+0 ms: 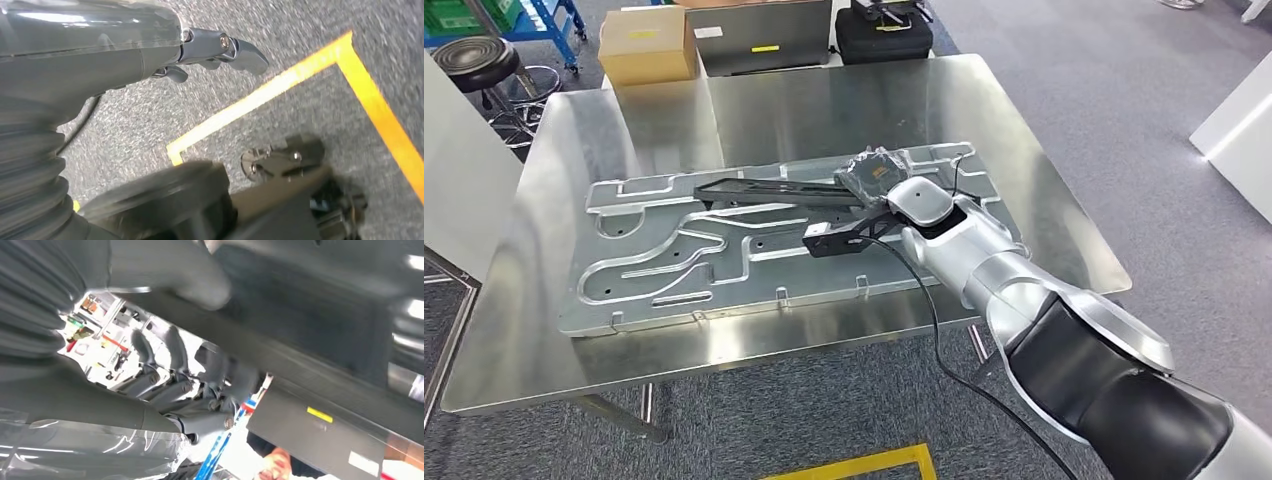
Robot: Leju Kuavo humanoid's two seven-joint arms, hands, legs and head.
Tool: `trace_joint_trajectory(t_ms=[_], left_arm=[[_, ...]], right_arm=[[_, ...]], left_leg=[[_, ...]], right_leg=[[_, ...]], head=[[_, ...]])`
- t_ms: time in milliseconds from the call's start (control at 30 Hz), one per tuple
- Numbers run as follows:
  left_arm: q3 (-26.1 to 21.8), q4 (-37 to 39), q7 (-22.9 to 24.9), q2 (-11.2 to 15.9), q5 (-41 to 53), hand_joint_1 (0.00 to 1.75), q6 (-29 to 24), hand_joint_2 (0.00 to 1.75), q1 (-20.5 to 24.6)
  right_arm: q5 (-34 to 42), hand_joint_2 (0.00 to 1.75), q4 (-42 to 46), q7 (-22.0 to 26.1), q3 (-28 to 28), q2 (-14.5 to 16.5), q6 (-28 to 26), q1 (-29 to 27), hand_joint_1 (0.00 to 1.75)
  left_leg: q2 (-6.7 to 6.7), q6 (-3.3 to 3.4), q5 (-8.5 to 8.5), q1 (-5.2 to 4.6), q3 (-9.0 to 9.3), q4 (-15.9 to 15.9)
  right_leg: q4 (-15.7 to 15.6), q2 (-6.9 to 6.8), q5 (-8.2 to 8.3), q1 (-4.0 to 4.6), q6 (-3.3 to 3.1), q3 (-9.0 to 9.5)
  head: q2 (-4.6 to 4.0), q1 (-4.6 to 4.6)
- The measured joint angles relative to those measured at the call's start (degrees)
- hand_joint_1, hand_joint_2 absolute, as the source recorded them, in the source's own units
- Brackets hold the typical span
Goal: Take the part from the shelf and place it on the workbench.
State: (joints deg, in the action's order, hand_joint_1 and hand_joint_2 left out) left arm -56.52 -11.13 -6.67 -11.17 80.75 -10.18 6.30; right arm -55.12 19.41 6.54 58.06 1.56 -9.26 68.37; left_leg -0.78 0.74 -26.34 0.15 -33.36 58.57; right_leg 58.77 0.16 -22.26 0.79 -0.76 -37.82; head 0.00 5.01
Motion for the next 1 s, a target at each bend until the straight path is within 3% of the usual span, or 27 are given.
trace_joint_trajectory(t_ms=[33,100,133,200,267,300,367,433,567,633,700,733,767,800,833,933,1000], left_arm=[[0.05,-0.01,-0.55,0.01,-0.28,0.0,-0.27,0.0,0.03],[0.08,-0.01,-1.44,0.02,-0.89,0.0,-0.3,0.0,0.05],[0.07,-0.01,-1.38,0.03,-0.97,0.0,-0.15,0.0,0.06],[0.04,0.0,-0.57,0.04,-0.94,0.0,0.63,0.0,0.06],[0.02,0.0,0.38,0.05,-0.74,0.0,1.31,0.0,0.09],[0.02,0.0,0.71,0.05,-0.59,0.0,1.49,0.0,0.1],[0.02,0.0,1.08,0.05,-0.45,0.0,1.73,0.0,0.15],[0.02,0.0,1.25,0.04,-0.44,0.0,2.02,0.0,0.25],[0.02,0.0,1.39,0.04,-0.49,0.0,2.85,0.0,0.27],[0.02,0.0,1.4,0.04,-0.56,0.0,3.23,0.0,0.33],[0.02,0.0,1.42,0.04,-0.65,0.0,3.57,0.0,0.38],[0.02,0.0,1.42,0.04,-0.76,0.0,3.78,0.0,0.37],[0.01,0.0,1.42,0.05,-0.87,0.0,3.97,0.0,0.36],[0.01,0.0,1.42,0.05,-0.99,0.0,4.1,0.0,0.35],[-0.01,0.0,1.4,0.04,-1.08,0.0,4.21,0.0,0.33],[-0.13,0.0,1.21,-0.01,-1.42,0.0,4.33,0.0,0.32],[-0.31,0.0,1.09,-0.05,-1.79,0.0,4.44,0.0,0.29]], right_arm=[[-0.21,0.0,0.01,0.17,-0.27,0.0,0.02,-0.02,0.0],[-0.52,0.0,0.01,0.5,-0.82,-0.02,0.04,0.0,0.0],[-0.63,0.0,0.01,0.64,-1.05,0.0,0.08,0.03,0.0],[-0.91,0.0,0.0,0.77,-1.36,0.06,0.3,-0.06,0.0],[-1.33,0.0,-0.01,0.57,-1.71,0.09,0.63,-0.54,0.0],[-1.51,0.0,-0.01,0.44,-1.9,0.08,0.76,-0.76,0.0],[-1.64,0.0,-0.02,0.31,-2.28,0.05,0.9,-0.94,0.0],[-1.66,0.0,-0.03,0.3,-2.6,-0.02,0.96,-0.82,0.0],[-1.74,0.0,-0.12,0.29,-2.96,-0.19,1.19,-0.73,0.0],[-1.89,0.0,-0.19,0.23,-3.29,-0.39,1.26,-0.59,0.0],[-2.17,0.0,-0.21,0.1,-3.55,-0.57,1.36,-0.46,0.0],[-2.33,0.0,-0.23,-0.02,-3.63,-0.71,1.46,-0.42,0.0],[-2.51,0.0,-0.25,-0.17,-3.73,-0.94,1.67,-0.37,0.0],[-2.72,0.0,-0.26,-0.33,-3.87,-1.18,1.87,-0.26,0.0],[-3.03,0.0,-0.26,-0.54,-4.07,-1.52,2.07,-0.01,0.0],[-4.35,0.0,-0.06,-1.19,-4.8,-2.64,2.26,1.74,0.0],[-5.34,0.0,0.13,-1.62,-5.38,-4.04,2.35,3.16,0.0]], left_leg=[[0.04,-0.28,-0.15,-0.03,0.11,-0.14],[0.18,-0.83,-1.27,-0.14,-0.05,1.09],[0.25,-1.1,-2.56,-0.12,-0.9,3.29],[0.33,-1.65,-5.95,0.21,-4.32,10.49],[0.37,-2.12,-7.17,0.51,-6.98,15.16],[0.39,-2.29,-6.17,0.64,-6.89,14.53],[0.44,-2.5,-2.1,0.95,-3.83,7.74],[0.38,-2.19,0.43,0.99,-0.96,1.67],[0.3,-0.56,1.42,0.75,-1.02,0.41],[0.47,0.32,2.21,0.84,-1.56,0.12],[0.59,0.75,2.92,0.81,-2.4,0.07],[0.61,0.84,3.31,0.76,-2.9,0.08],[0.61,0.86,3.73,0.71,-3.43,0.09],[0.59,0.83,4.18,0.66,-3.96,0.09],[0.55,0.78,4.63,0.6,-4.48,0.1],[0.44,0.34,5.93,0.4,-5.55,0.02],[0.42,-0.26,6.9,0.46,-5.74,-0.33]], right_leg=[[-0.57,-0.04,0.03,-0.18,-0.06,0.29],[-1.65,-0.15,0.11,-0.69,-0.29,1.25],[-2.12,-0.24,0.2,-0.95,-0.38,1.76],[-2.21,-0.3,0.18,-0.98,-0.53,2.08],[-2.0,-0.27,0.14,-1.02,-0.51,2.0],[-1.85,-0.23,0.09,-1.06,-0.44,1.93],[-1.34,-0.14,-0.12,-1.19,-0.11,1.78],[-0.62,0.0,-0.28,-1.06,0.46,1.37],[-0.12,0.15,-0.05,-1.09,1.76,0.64],[2.64,0.13,-2.74,-1.33,2.34,-0.53],[9.64,0.07,-7.82,-1.49,2.79,-2.85],[13.34,0.06,-9.81,-1.54,2.94,-3.87],[15.69,0.06,-10.78,-1.55,2.99,-4.19],[15.91,0.06,-10.62,-1.54,2.92,-3.47],[13.95,0.07,-9.59,-1.51,2.72,-1.65],[2.49,0.01,-7.05,-1.05,1.68,6.28],[-0.86,-0.13,-6.77,-0.59,1.28,8.07]], head=[[0.0,0.0],[0.0,0.02],[0.0,0.02],[0.0,0.03],[0.0,0.03],[0.0,0.03],[0.0,0.03],[0.0,0.03],[0.0,0.02],[0.0,0.02],[0.0,0.02],[0.0,0.02],[0.0,0.02],[0.0,0.02],[0.0,0.02],[0.0,0.03],[0.0,0.03]])
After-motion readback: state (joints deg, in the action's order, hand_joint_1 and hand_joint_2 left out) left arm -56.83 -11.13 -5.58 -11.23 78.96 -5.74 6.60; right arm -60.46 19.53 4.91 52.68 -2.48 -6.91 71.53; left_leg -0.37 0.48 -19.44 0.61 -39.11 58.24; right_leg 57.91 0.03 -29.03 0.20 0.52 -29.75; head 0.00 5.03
